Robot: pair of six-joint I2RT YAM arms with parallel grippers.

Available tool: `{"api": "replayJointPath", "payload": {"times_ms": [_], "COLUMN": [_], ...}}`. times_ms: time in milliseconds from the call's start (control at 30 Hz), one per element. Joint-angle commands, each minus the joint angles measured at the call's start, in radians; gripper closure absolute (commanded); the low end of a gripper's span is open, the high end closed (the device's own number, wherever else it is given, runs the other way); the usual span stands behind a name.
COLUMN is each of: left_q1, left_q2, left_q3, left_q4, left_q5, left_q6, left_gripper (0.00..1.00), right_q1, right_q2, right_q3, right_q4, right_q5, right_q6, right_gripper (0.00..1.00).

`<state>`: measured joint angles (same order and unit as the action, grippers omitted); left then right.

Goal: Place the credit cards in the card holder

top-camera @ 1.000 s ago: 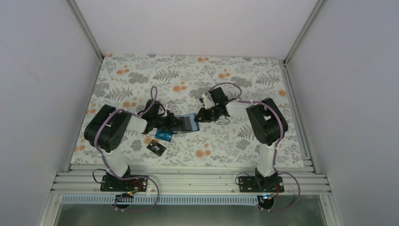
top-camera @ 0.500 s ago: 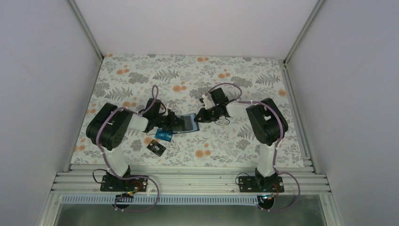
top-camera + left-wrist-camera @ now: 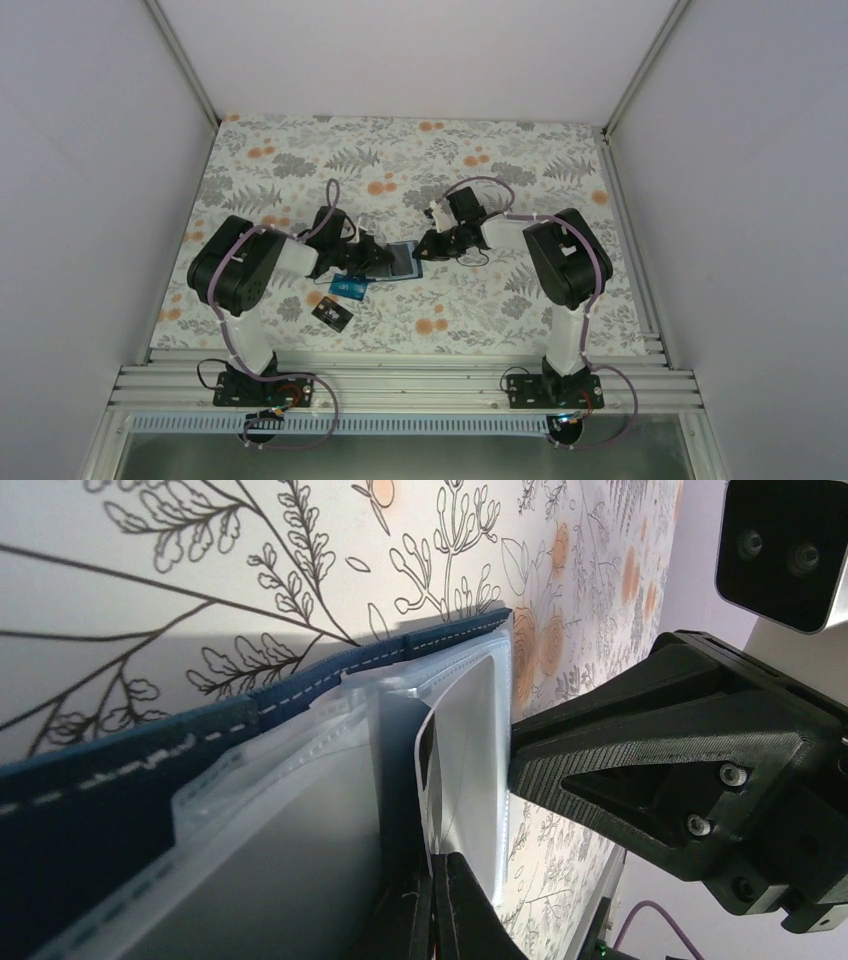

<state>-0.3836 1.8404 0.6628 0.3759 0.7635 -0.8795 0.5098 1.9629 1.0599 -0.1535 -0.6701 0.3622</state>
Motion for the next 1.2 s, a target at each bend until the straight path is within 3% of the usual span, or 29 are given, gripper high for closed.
{"api": "replayJointPath", "payload": {"times_ms": [0,433,900,1167], "left_q1": [-0.018,-0.033,-0.037,-0.037], "left_q2": [0.041,0.058,0.013,-0.055], "left_q3": [0.015,0.035,0.067,0.077], "left_q4": [-0.029,-0.037,-0.162,-0.267], "left_q5": [-0.044,-0.049,-0.101,-0.15], "left_q6": [0.002,0.007,0.077,0.122], "left_gripper": [0.98,0.98,0.97,0.85], "right_q1": [0.015,0.016,0.015,0.013], "right_q2": [0.007,0.001,-0.028,-0.052], "right_q3": [-0.028,-0.032,-0.039,-0.028], "right_q4": [-0.044,-0.044,-0.055,-0.073], "right_q5": [-0.002,-0.003,0.013,0.031], "right_q6": [-0.006,-0.007,-0.013,-0.018], "right_gripper": [0.9,0.9,0.9,0.89]}}
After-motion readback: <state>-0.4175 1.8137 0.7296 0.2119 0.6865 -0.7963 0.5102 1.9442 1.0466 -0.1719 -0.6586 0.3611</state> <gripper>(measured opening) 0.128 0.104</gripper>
